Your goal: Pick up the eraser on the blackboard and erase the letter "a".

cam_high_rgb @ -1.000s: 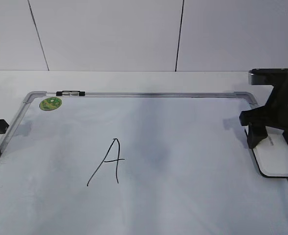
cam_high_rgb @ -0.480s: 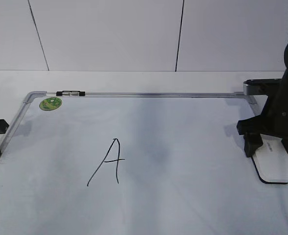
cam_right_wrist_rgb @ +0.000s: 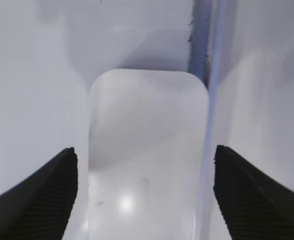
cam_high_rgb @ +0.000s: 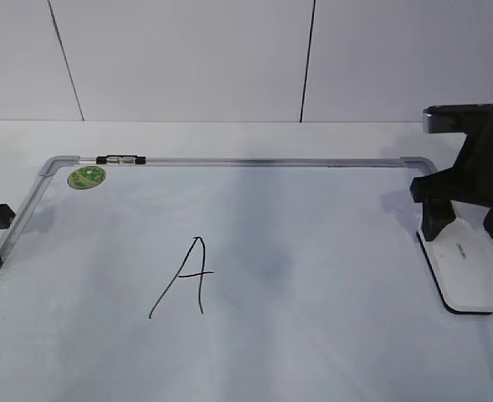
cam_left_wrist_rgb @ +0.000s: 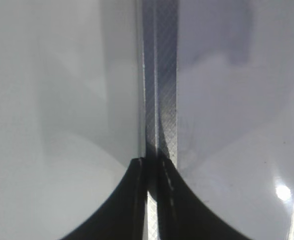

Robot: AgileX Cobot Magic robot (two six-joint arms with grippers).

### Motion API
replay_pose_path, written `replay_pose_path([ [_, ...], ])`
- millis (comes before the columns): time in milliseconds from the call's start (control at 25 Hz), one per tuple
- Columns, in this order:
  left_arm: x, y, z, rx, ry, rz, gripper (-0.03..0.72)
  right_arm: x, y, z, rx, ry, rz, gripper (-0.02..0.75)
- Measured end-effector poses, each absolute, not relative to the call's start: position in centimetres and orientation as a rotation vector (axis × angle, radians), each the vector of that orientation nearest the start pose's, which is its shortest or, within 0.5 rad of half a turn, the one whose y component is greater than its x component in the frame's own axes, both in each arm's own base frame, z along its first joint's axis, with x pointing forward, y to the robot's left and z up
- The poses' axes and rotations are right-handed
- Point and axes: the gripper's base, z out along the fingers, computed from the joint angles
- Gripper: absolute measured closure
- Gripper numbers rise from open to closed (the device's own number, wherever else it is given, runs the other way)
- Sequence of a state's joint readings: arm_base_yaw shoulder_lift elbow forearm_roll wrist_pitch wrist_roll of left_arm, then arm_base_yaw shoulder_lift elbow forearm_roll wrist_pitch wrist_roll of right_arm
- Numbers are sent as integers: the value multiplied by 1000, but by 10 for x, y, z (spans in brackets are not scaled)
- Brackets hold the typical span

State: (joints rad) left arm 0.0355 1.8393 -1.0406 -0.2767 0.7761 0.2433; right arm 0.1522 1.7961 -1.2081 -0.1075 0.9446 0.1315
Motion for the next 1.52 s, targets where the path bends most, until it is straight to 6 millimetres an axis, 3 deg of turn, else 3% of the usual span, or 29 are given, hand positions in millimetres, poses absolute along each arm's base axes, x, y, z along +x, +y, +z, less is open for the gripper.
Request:
replay_pose_path([
  [440,327,-5,149,41,3023,-278,633,316,38,266,-118,2916,-132,89],
  [560,333,-5,152,82,3030,-267,535,312,37,274,-115,2906,-131,94],
  [760,349,-4,169,105,2988,-265,270,307,39,275,-133,2941,-107,104],
  [840,353,-5,178,119,2995,-276,227,306,40,275,-143,2955,-86,104],
  [1000,357,-7,198,139,3044,-318,207,295,39,289,-151,2940,-69,105],
  [1160,348,-9,230,131,3028,-332,204,277,36,313,-146,2889,-61,106],
  [1360,315,-14,293,145,2904,-318,204,254,33,342,-137,2795,-39,106],
  [1520,276,-18,334,132,2797,-312,204,231,32,362,-142,2720,5,115],
])
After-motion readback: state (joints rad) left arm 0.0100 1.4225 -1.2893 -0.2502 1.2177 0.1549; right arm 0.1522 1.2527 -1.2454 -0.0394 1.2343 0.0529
